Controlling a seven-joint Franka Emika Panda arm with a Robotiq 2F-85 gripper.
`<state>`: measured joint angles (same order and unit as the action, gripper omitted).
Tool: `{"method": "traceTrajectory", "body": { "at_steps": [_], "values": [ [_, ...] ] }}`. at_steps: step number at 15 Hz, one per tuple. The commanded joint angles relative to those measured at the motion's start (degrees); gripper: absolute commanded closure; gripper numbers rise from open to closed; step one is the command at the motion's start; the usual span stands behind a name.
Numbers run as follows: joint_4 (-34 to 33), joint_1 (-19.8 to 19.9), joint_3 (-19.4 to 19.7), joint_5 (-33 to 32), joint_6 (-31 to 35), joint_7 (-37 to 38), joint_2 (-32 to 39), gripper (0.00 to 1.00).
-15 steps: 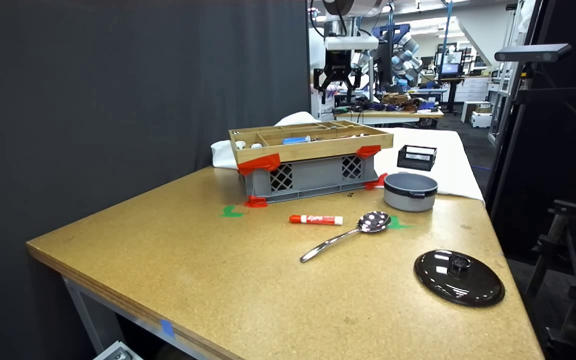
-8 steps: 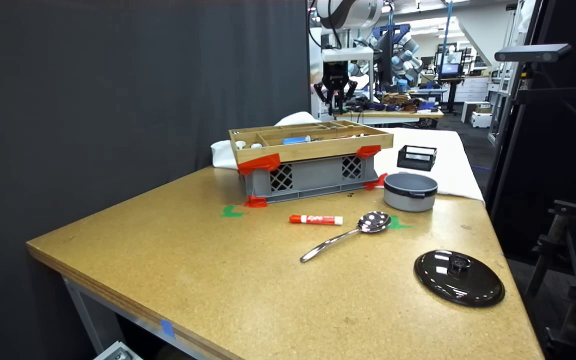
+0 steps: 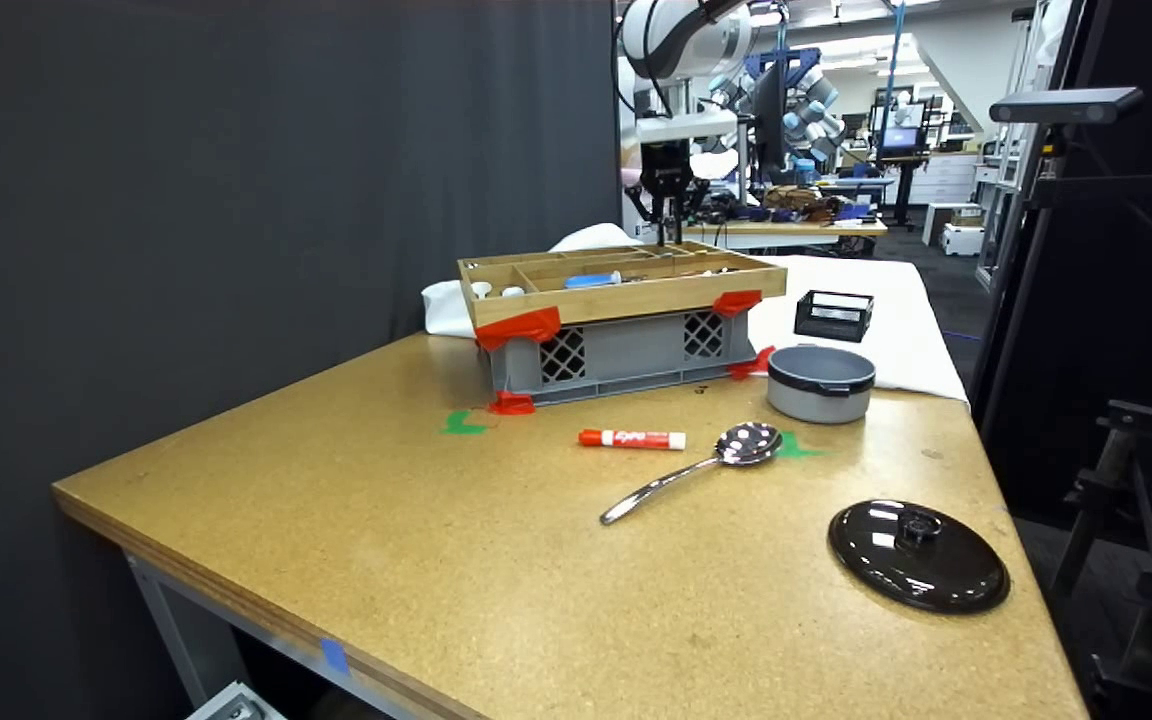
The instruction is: Take the blue spoon out of the tray and put it on the table
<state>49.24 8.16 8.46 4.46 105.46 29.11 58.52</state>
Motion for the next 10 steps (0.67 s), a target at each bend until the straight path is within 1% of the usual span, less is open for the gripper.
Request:
{"method": "traceTrajectory", "body": {
  "at_steps": [1, 4, 5, 7, 8, 9, 10],
  "values": [
    [-8.27, 1.13, -0.45, 0.59, -4.90, 1.04, 4.53, 0.71],
    [-10.77, 1.38, -0.42, 0.79, -6.14, 1.52, 6.13, 0.74],
    [-11.60, 1.48, -0.42, 0.82, -6.36, 1.75, 6.63, 0.77],
    [-13.00, 1.70, -0.53, 0.99, -6.89, 2.28, 7.37, 0.80],
    [-13.74, 1.80, -0.60, 1.07, -7.18, 2.43, 7.75, 0.77],
    [-14.42, 1.87, -0.63, 1.11, -7.35, 2.62, 8.10, 0.72],
    [-15.08, 1.94, -0.67, 1.15, -7.61, 2.81, 8.36, 0.73]
  ]
}}
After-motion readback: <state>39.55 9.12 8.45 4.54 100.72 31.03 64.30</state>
